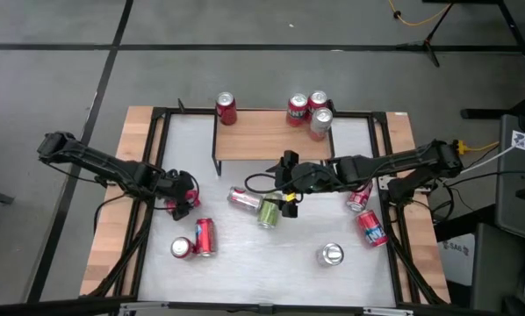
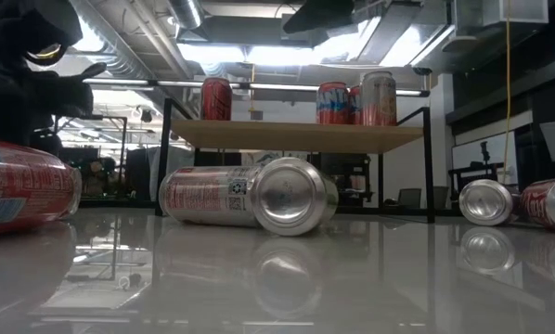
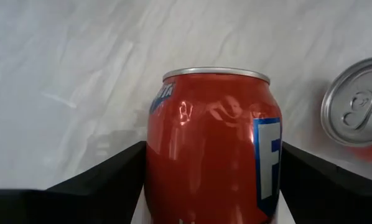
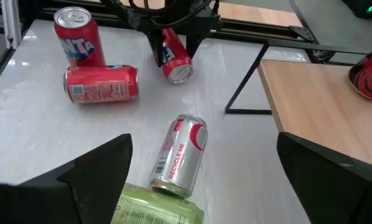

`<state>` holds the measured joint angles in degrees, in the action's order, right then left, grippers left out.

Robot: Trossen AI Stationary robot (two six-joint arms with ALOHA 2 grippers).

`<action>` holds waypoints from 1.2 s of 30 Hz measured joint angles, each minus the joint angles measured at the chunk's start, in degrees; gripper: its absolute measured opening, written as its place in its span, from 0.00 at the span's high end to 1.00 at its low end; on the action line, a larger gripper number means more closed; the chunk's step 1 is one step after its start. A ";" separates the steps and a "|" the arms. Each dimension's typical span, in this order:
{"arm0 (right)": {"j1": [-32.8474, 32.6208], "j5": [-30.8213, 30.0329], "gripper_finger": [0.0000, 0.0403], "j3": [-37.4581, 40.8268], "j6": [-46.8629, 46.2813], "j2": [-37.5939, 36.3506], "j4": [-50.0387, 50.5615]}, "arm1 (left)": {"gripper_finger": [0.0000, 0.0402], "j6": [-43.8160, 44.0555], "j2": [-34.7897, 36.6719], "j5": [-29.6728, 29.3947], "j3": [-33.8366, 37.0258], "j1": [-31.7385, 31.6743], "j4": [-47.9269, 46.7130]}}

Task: Place canned beverage on shelf
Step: Put the orange soda can on the shelf aligned with the other orange soda can

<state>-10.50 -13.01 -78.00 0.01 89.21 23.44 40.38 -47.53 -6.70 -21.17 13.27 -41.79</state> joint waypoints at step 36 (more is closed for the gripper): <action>0.02 2.23 0.03 0.00 -4.12 -0.08 -4.58 | 0.33 -6.37 -0.28 -10.75 0.13 -0.01 48.44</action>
<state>-10.48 -10.78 -78.00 -4.11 89.13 18.86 34.01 -47.81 -17.45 -21.04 13.26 6.65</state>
